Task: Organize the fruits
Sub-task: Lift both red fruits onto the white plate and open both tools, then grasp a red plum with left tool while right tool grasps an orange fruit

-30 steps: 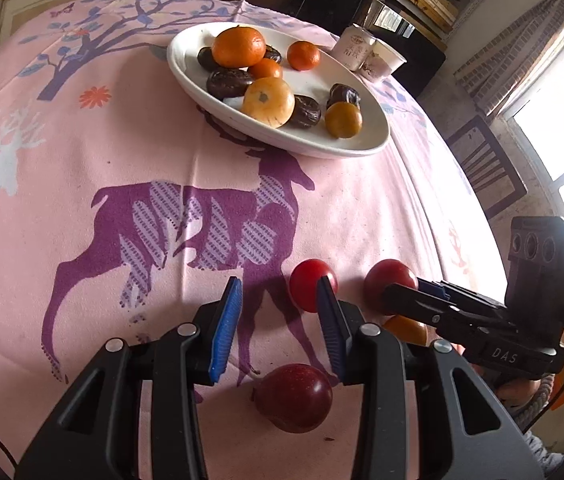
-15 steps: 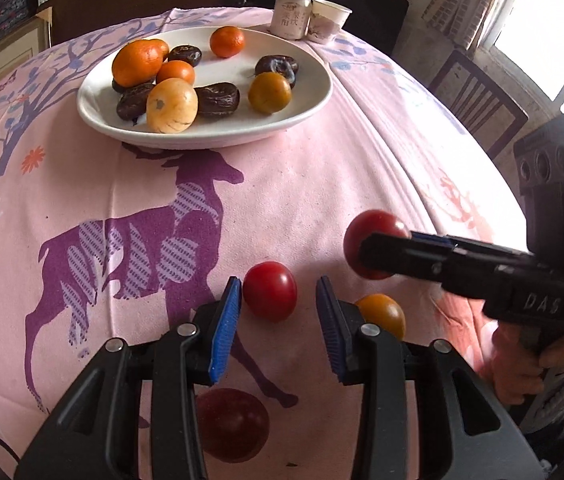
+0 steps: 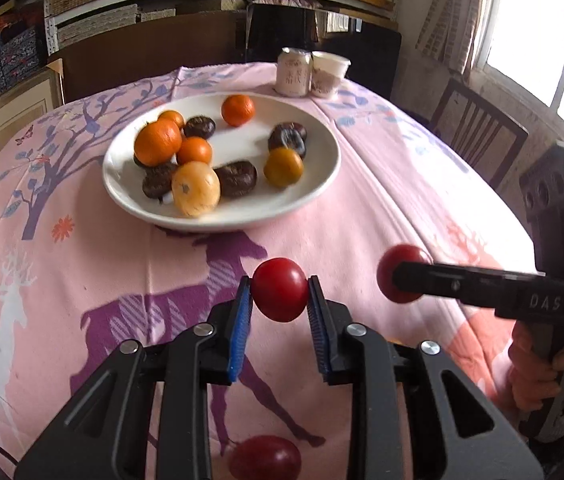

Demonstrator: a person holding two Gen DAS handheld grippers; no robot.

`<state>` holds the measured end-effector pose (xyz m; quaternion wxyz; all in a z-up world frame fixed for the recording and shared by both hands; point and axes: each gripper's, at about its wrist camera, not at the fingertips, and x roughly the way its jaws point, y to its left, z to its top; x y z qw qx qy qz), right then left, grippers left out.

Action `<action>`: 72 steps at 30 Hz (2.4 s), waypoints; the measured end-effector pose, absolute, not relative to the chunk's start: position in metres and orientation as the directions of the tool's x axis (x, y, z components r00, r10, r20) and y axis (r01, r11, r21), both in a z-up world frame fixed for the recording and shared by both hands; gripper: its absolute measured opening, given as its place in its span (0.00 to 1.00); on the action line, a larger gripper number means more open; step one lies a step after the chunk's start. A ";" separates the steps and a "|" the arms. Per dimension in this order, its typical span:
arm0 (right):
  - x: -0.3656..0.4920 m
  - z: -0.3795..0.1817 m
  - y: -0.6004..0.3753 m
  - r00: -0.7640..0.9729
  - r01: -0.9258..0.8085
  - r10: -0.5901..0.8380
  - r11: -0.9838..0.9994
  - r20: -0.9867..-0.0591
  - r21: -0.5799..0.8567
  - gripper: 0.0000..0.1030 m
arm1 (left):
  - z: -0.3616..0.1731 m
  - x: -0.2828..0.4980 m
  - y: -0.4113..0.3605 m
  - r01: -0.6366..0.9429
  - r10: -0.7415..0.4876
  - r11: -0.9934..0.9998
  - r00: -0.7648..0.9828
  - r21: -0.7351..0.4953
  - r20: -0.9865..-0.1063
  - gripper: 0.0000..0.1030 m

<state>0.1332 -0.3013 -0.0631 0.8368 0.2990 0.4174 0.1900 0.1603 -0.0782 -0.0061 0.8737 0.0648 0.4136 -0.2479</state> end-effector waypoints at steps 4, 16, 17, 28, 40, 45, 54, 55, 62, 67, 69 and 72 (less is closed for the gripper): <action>0.155 -0.035 -0.309 0.608 -0.065 0.523 0.783 -0.598 0.619 0.38 | 0.020 0.195 -0.076 0.447 -0.391 0.886 0.581 -0.122 -0.714 0.26; 0.290 -0.017 -0.313 0.685 0.039 0.417 0.798 -0.598 0.601 0.38 | -0.007 0.278 -0.137 0.444 -0.279 0.896 0.602 0.024 -0.748 0.27; 0.299 -0.020 -0.311 0.681 0.041 0.411 0.805 -0.605 0.592 0.38 | -0.011 0.281 -0.140 0.443 -0.271 0.896 0.606 0.034 -0.748 0.31; 0.308 -0.015 -0.301 0.708 -0.018 0.394 0.840 -0.586 0.543 0.55 | -0.010 0.279 -0.125 0.411 -0.268 0.911 0.643 0.027 -0.717 0.81; 0.224 -0.019 -0.319 0.731 -0.010 0.417 0.798 -0.541 0.602 0.61 | 0.009 0.204 -0.062 0.283 -0.229 0.959 0.753 -0.011 -0.617 0.95; 0.170 -0.031 -0.303 0.726 -0.053 0.412 0.832 -0.550 0.553 0.63 | 0.002 0.170 -0.041 0.223 -0.178 0.975 0.786 0.002 -0.592 0.95; 0.098 -0.041 -0.267 0.694 -0.212 0.439 0.882 -0.571 0.420 0.64 | -0.011 0.128 -0.017 0.160 -0.126 0.987 0.801 0.007 -0.585 0.95; 0.093 -0.040 -0.266 0.689 -0.229 0.458 0.873 -0.562 0.430 0.65 | -0.011 0.126 -0.015 0.155 -0.126 0.988 0.803 0.000 -0.583 0.95; 0.092 -0.051 -0.258 0.610 -0.245 0.490 0.864 -0.623 0.440 0.65 | -0.012 0.123 -0.009 0.126 -0.107 0.992 0.803 -0.009 -0.586 0.95; 0.096 -0.057 -0.250 0.566 -0.247 0.488 0.869 -0.664 0.428 0.65 | -0.013 0.123 -0.013 0.132 -0.098 0.991 0.802 0.015 -0.589 0.95; 0.097 -0.060 -0.250 0.554 -0.240 0.488 0.869 -0.675 0.432 0.65 | -0.014 0.122 -0.016 0.135 -0.093 0.990 0.804 0.028 -0.587 0.95; 0.098 -0.062 -0.247 0.538 -0.252 0.494 0.868 -0.683 0.428 0.64 | -0.013 0.121 -0.018 0.138 -0.087 0.990 0.806 0.043 -0.585 0.95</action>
